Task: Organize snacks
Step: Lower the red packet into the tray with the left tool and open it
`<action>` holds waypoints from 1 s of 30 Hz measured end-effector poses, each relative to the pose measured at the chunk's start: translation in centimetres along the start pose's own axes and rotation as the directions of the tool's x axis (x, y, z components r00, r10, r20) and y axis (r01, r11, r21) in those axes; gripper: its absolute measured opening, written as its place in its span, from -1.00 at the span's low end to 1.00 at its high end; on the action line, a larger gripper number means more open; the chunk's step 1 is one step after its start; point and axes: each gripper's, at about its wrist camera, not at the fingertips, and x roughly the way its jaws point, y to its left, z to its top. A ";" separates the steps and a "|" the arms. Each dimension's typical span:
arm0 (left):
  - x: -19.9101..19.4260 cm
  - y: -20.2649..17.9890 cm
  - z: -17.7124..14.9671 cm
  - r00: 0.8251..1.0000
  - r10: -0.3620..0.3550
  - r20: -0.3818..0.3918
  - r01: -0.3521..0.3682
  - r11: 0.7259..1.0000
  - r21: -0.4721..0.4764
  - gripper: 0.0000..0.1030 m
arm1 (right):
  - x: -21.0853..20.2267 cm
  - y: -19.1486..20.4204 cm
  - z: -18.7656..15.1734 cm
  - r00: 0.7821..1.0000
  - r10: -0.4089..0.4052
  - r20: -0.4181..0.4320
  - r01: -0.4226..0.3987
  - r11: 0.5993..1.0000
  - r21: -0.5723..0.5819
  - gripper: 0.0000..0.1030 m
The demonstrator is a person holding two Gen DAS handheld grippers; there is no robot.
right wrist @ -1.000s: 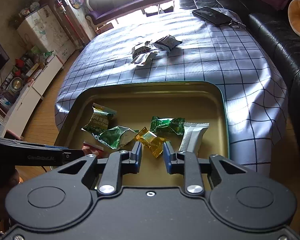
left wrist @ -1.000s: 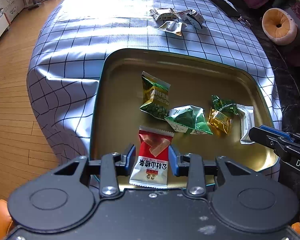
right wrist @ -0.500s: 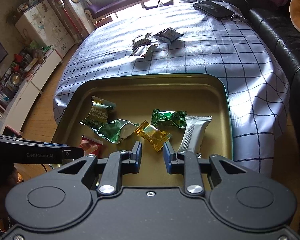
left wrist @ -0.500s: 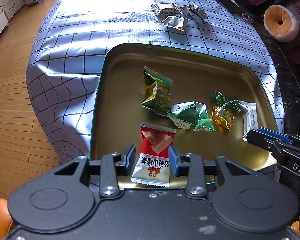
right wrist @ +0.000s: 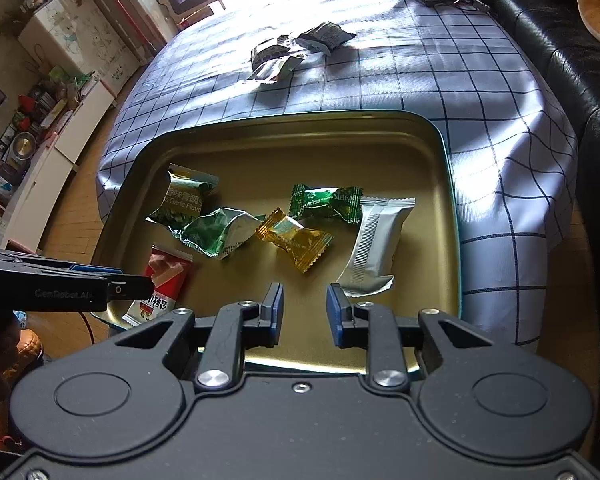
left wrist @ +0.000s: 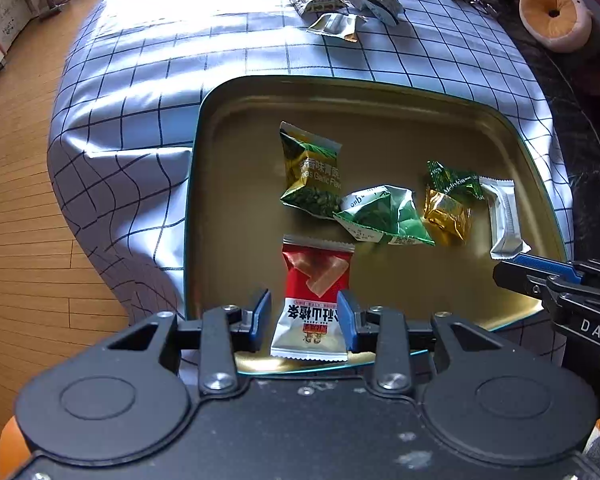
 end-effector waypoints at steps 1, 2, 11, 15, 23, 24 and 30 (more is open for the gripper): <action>0.0 0.0 0.0 1.000 0.001 -0.001 -0.001 1.000 0.006 -0.30 | 0.1 0.0 0.1 1.000 0.003 -0.009 -0.003 1.000 0.001 -0.29; -0.1 -0.1 0.0 1.000 0.002 -0.003 -0.002 1.000 0.012 -0.30 | 0.2 0.0 0.1 1.000 0.005 -0.016 -0.005 1.000 0.003 -0.29; -0.2 -0.3 0.7 0.997 -0.045 -0.069 0.050 0.996 0.069 -0.30 | 0.1 0.2 1.1 0.997 0.027 -0.069 -0.028 1.000 -0.013 -0.29; -0.3 -0.6 1.5 0.995 -0.042 -0.088 0.052 0.993 0.104 -0.30 | 0.2 0.1 2.0 0.995 0.029 -0.098 -0.031 0.999 -0.018 -0.29; -0.2 -0.9 3.8 0.988 -0.060 -0.143 0.081 0.986 0.144 -0.30 | 1.0 -0.4 4.1 0.978 0.062 -0.201 -0.060 0.998 0.016 -0.29; -0.3 -1.0 4.1 0.988 -0.059 -0.145 0.080 0.986 0.148 -0.30 | 1.0 -0.4 4.4 0.976 0.057 -0.209 -0.057 0.998 0.009 -0.29; -0.4 -1.3 6.3 0.988 -0.040 -0.147 0.066 0.981 0.180 -0.30 | 1.8 0.3 5.7 0.964 0.036 -0.263 -0.051 0.997 -0.049 -0.29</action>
